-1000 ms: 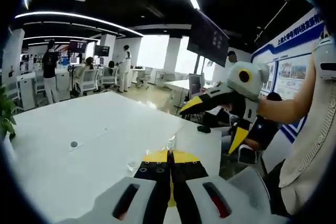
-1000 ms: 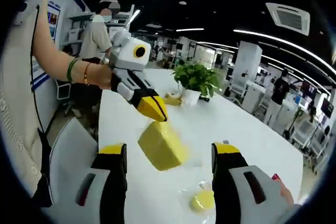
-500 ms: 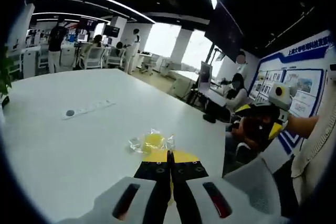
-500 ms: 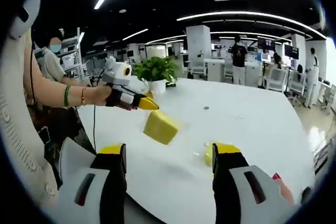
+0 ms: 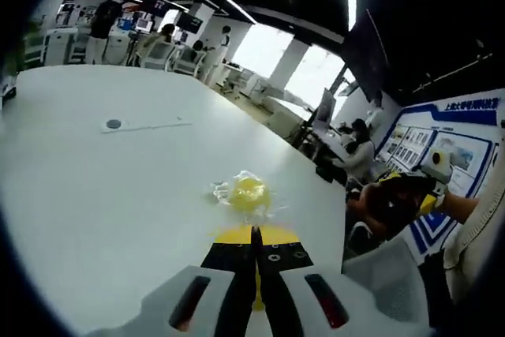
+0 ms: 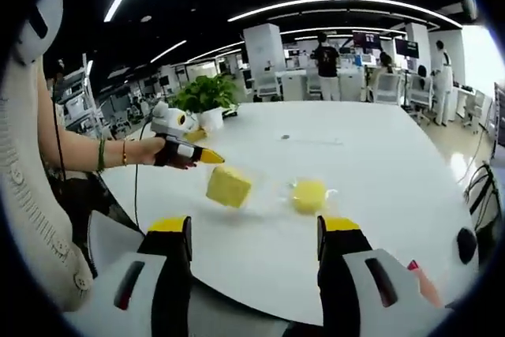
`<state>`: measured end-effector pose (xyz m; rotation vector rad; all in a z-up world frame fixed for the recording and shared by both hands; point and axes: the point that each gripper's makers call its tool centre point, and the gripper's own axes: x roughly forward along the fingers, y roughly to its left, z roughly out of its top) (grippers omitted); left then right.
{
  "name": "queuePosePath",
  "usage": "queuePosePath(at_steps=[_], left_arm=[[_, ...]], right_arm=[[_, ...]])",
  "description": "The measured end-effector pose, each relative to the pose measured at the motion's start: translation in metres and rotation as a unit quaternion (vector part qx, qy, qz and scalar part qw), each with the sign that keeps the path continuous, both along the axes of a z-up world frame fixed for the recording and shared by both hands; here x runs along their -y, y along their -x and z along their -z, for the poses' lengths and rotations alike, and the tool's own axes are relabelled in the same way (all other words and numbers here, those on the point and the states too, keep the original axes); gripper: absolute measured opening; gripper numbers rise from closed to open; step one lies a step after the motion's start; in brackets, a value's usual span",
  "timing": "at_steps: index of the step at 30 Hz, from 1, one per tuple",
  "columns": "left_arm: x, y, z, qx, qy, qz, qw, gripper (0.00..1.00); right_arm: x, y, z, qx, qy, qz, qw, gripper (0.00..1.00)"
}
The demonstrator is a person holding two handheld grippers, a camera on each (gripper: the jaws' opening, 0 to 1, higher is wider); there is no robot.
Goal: Compare the silicone blocks by pressing each to a similar depth, holding the contact briefly, and releasing to observe deformation and rebound differences across the visible hardness samples.
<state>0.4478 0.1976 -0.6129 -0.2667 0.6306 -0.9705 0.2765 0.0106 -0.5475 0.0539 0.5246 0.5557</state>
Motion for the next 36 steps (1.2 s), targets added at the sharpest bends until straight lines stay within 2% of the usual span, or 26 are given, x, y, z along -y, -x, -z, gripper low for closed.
queuePosePath(at_steps=[4,10,21,30,36], left_arm=[[-0.015,-0.023,0.017,-0.007,-0.012,-0.022,0.9997,0.00],[-0.030,-0.044,0.049,-0.018,-0.038,-0.031,0.9987,0.00],[-0.039,-0.058,0.093,-0.046,-0.078,-0.026,0.9956,0.00],[-0.045,-0.060,0.112,-0.057,-0.093,-0.018,0.9938,0.00],[-0.048,-0.061,0.112,-0.068,-0.084,-0.024,0.9938,0.00]], right_arm=[[0.001,0.000,0.005,-0.013,0.004,0.002,0.9999,0.57],[0.006,0.000,0.020,-0.039,0.011,0.009,0.9991,0.55],[0.010,-0.003,0.020,-0.048,0.015,0.015,0.9986,0.54],[0.010,-0.003,0.022,-0.052,0.018,0.019,0.9983,0.53],[0.009,-0.003,0.024,-0.053,0.020,0.015,0.9983,0.53]])
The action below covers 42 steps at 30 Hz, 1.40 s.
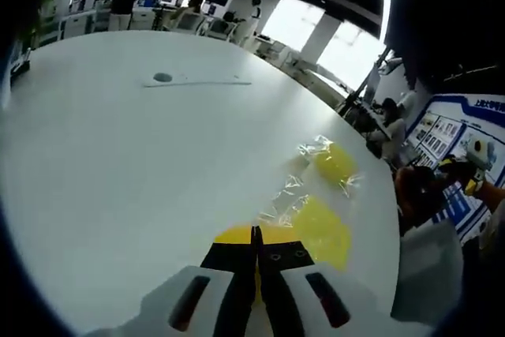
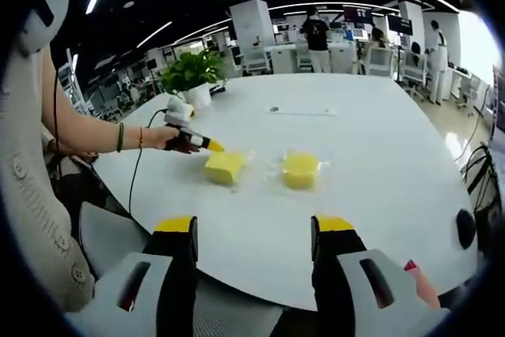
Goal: Compare the silicone blocks by pressing each to a similar depth, holding the contact briefly, and releasing to observe deformation and rebound differences across the visible hardness samples.
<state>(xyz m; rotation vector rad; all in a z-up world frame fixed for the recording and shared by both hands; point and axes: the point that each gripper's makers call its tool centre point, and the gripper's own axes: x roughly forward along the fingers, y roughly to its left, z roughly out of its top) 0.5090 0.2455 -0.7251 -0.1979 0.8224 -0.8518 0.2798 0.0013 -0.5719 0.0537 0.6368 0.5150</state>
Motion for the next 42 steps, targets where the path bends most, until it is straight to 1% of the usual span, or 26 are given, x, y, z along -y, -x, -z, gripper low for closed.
queuePosePath(at_steps=[4,6,7,10,11,12,14,17,19,21,23,24,26,27,28,29,30,32,33,35,38,41,42], left_arm=[[0.000,0.000,0.000,-0.001,0.002,-0.002,1.0000,0.00],[-0.001,-0.002,0.000,0.006,0.001,-0.005,1.0000,0.02],[-0.003,-0.003,0.000,0.014,-0.003,-0.004,0.9999,0.03],[-0.006,-0.004,0.000,0.019,-0.010,-0.012,0.9997,0.10],[-0.009,-0.005,-0.001,0.026,-0.015,-0.015,0.9994,0.13],[-0.011,-0.005,-0.001,0.030,-0.020,-0.018,0.9992,0.17],[-0.015,-0.004,-0.003,0.033,-0.027,-0.025,0.9988,0.28],[-0.020,0.002,-0.011,0.038,-0.031,-0.034,0.9982,0.34],[-0.027,0.007,-0.018,0.046,-0.036,-0.047,0.9972,0.38],[-0.031,0.013,-0.027,0.050,-0.033,-0.057,0.9966,0.42],[-0.037,0.024,-0.037,0.053,-0.029,-0.070,0.9958,0.43],[-0.039,0.029,-0.043,0.053,-0.024,-0.077,0.9953,0.43],[-0.042,0.044,-0.054,0.059,-0.018,-0.083,0.9946,0.43],[-0.045,0.053,-0.064,0.065,-0.012,-0.092,0.9935,0.44],[-0.047,0.057,-0.070,0.072,-0.007,-0.101,0.9922,0.45],[-0.050,0.063,-0.075,0.076,-0.005,-0.106,0.9914,0.47],[-0.056,0.071,-0.081,0.081,-0.013,-0.115,0.9900,0.51],[-0.063,0.085,-0.094,0.094,-0.007,-0.129,0.9872,0.58],[-0.067,0.095,-0.101,0.098,-0.003,-0.135,0.9860,0.59],[-0.073,0.108,-0.111,0.105,0.002,-0.146,0.9837,0.56],[-0.082,0.134,-0.129,0.117,0.011,-0.172,0.9780,0.57],[-0.087,0.154,-0.140,0.125,0.014,-0.182,0.9753,0.57],[-0.088,0.164,-0.145,0.130,0.012,-0.184,0.9741,0.57]], right_arm=[[0.001,-0.001,-0.001,0.002,0.002,0.000,1.0000,0.53],[0.001,-0.001,-0.001,0.002,-0.001,-0.001,1.0000,0.53],[0.001,-0.001,0.000,0.002,0.000,-0.001,1.0000,0.53],[0.000,-0.001,0.000,0.002,-0.001,-0.001,1.0000,0.53],[0.000,-0.001,0.001,0.002,-0.001,-0.001,1.0000,0.53],[0.000,-0.001,0.002,0.001,-0.001,-0.001,1.0000,0.53],[-0.001,-0.001,0.003,0.001,-0.003,-0.002,1.0000,0.53],[-0.002,0.000,0.003,0.002,-0.003,-0.005,1.0000,0.53],[-0.002,-0.001,0.002,0.004,-0.005,-0.007,1.0000,0.53],[-0.003,-0.003,-0.001,0.011,-0.008,-0.010,0.9999,0.53],[-0.004,-0.003,-0.003,0.013,-0.011,-0.017,0.9997,0.53],[-0.007,-0.001,-0.003,0.011,-0.015,-0.029,0.9994,0.54],[-0.010,-0.001,-0.004,0.008,-0.018,-0.037,0.9991,0.54],[-0.011,-0.001,-0.005,0.013,-0.019,-0.044,0.9988,0.54],[-0.012,-0.001,-0.006,0.012,-0.021,-0.046,0.9986,0.54],[-0.013,-0.001,-0.006,0.012,-0.023,-0.050,0.9984,0.55],[-0.013,0.000,-0.006,0.012,-0.023,-0.054,0.9982,0.55],[-0.016,0.003,-0.006,0.009,-0.025,-0.068,0.9974,0.55],[-0.017,0.003,-0.005,0.010,-0.025,-0.074,0.9969,0.55],[-0.016,0.004,-0.005,0.010,-0.024,-0.078,0.9966,0.55],[-0.017,0.005,-0.006,0.010,-0.028,-0.084,0.9960,0.54],[-0.017,0.006,-0.009,0.011,-0.035,-0.095,0.9948,0.54],[-0.017,0.006,-0.009,0.015,-0.033,-0.099,0.9944,0.54]])
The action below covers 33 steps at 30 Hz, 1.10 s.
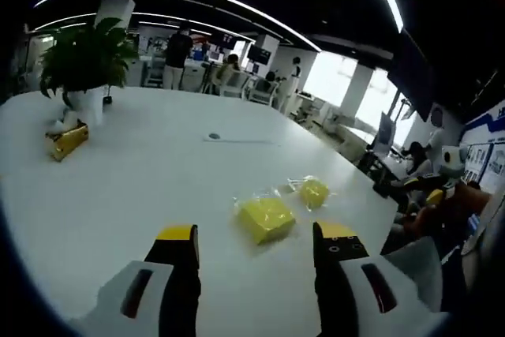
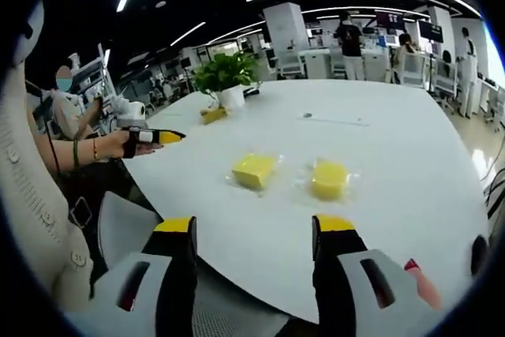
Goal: Compare the silicone blocks by pressing each to a similar depth, holding the contact briefly, and releasing to observe deformation and rebound differences across the visible hardness samples.
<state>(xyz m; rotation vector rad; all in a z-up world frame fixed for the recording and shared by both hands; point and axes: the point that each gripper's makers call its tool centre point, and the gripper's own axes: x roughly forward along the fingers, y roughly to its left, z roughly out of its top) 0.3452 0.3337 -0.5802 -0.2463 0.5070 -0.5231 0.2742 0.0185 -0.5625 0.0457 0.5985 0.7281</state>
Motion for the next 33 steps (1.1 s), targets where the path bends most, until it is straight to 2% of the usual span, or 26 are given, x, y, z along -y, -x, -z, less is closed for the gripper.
queuePosePath(at_steps=[5,9,13,21,29,33], left_arm=[[0.002,0.036,-0.019,0.030,-0.020,0.007,0.9993,0.60],[0.007,0.062,-0.027,0.033,-0.021,0.023,0.9990,0.61],[0.009,0.075,-0.035,0.039,-0.019,0.034,0.9985,0.62],[0.014,0.083,-0.043,0.045,-0.031,0.060,0.9967,0.65],[0.018,0.086,-0.043,0.041,-0.043,0.074,0.9955,0.65],[0.028,0.086,-0.044,0.036,-0.043,0.089,0.9945,0.63]], right_arm=[[0.002,0.007,0.002,-0.007,-0.002,-0.031,0.9995,0.59],[0.002,0.012,0.003,-0.009,-0.003,-0.042,0.9991,0.62],[0.000,0.014,-0.003,-0.006,-0.017,-0.045,0.9988,0.65],[-0.008,0.014,-0.013,0.008,-0.032,-0.057,0.9978,0.64],[-0.012,0.015,-0.011,0.008,-0.032,-0.064,0.9974,0.63],[-0.012,0.015,-0.007,0.005,-0.031,-0.067,0.9973,0.62]])
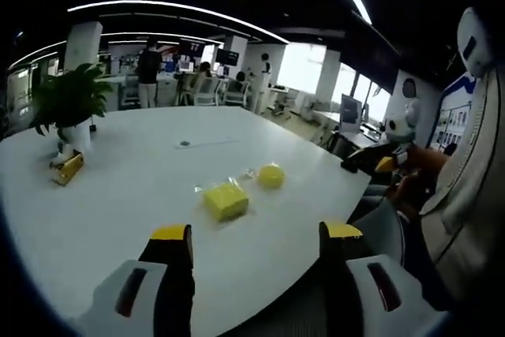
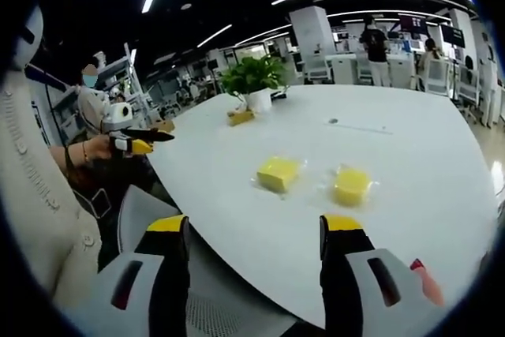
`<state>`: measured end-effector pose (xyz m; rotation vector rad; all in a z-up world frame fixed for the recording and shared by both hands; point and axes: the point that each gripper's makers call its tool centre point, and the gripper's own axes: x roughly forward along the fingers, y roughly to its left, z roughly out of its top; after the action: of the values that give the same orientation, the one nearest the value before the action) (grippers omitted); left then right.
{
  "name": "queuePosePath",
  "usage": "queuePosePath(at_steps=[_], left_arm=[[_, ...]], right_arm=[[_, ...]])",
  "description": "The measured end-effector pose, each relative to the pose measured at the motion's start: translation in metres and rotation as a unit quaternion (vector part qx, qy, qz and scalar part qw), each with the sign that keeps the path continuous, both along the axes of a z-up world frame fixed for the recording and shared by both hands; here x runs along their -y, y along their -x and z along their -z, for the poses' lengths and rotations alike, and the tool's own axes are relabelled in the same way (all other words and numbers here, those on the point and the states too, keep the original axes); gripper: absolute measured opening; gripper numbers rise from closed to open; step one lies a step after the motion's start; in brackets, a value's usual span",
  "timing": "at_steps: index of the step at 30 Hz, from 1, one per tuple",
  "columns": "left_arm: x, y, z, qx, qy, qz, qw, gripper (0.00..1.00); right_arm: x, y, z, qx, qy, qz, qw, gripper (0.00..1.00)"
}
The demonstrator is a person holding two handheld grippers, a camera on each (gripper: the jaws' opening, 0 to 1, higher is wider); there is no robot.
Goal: Compare the silicone blocks by pressing each to a similar depth, holding the contact briefly, and releasing to observe deformation and rebound differences across the visible hardness samples.
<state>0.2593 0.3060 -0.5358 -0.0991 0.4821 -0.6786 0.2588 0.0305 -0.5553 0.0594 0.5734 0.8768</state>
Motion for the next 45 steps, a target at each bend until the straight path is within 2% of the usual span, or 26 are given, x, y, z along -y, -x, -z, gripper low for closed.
queuePosePath(at_steps=[6,7,10,15,20,25,27,30,33,37,40,41,42,43,45], left_arm=[[0.018,-0.010,-0.009,0.000,0.010,0.015,0.9998,0.64],[0.023,-0.014,-0.013,-0.003,0.021,0.016,0.9997,0.64],[0.039,-0.030,-0.027,-0.018,0.088,0.006,0.9959,0.64],[0.049,-0.059,-0.037,-0.024,0.138,-0.019,0.9899,0.65],[0.066,-0.091,-0.034,-0.046,0.183,-0.033,0.9815,0.62],[0.094,-0.113,-0.028,-0.063,0.206,-0.038,0.9759,0.62],[0.114,-0.125,-0.022,-0.079,0.213,-0.036,0.9731,0.61],[0.141,-0.138,-0.015,-0.088,0.223,-0.030,0.9704,0.56],[0.161,-0.151,-0.005,-0.102,0.229,-0.037,0.9675,0.61],[0.181,-0.168,0.016,-0.140,0.231,-0.056,0.9611,0.63],[0.195,-0.183,0.032,-0.174,0.246,-0.081,0.9499,0.63],[0.199,-0.187,0.035,-0.187,0.261,-0.087,0.9431,0.61],[0.205,-0.193,0.036,-0.207,0.297,-0.100,0.9268,0.57],[0.208,-0.199,0.037,-0.212,0.312,-0.108,0.9197,0.55],[0.210,-0.215,0.046,-0.219,0.332,-0.150,0.9052,0.56]], right_arm=[[0.002,-0.001,0.002,0.000,-0.004,-0.002,1.0000,0.61],[0.002,-0.001,0.002,0.000,-0.004,-0.002,1.0000,0.61],[0.004,-0.001,0.003,0.000,-0.006,-0.004,1.0000,0.60],[0.006,-0.003,0.006,-0.003,-0.010,-0.008,0.9999,0.60],[0.009,-0.007,0.009,-0.004,-0.010,-0.010,0.9999,0.59],[0.015,-0.014,0.008,-0.004,-0.019,-0.008,0.9998,0.59],[0.018,-0.018,0.008,-0.005,-0.024,-0.008,0.9997,0.59],[0.021,-0.022,0.013,-0.008,-0.026,-0.011,0.9996,0.59],[0.024,-0.024,0.018,-0.014,-0.033,-0.008,0.9993,0.58],[0.027,-0.026,0.025,-0.025,-0.038,-0.010,0.9989,0.58],[0.030,-0.028,0.032,-0.033,-0.040,-0.012,0.9986,0.57],[0.032,-0.029,0.034,-0.035,-0.041,-0.012,0.9985,0.57],[0.035,-0.031,0.037,-0.036,-0.041,-0.011,0.9984,0.56],[0.036,-0.032,0.038,-0.035,-0.040,-0.010,0.9985,0.55],[0.040,-0.035,0.037,-0.037,-0.050,-0.005,0.9980,0.55]])
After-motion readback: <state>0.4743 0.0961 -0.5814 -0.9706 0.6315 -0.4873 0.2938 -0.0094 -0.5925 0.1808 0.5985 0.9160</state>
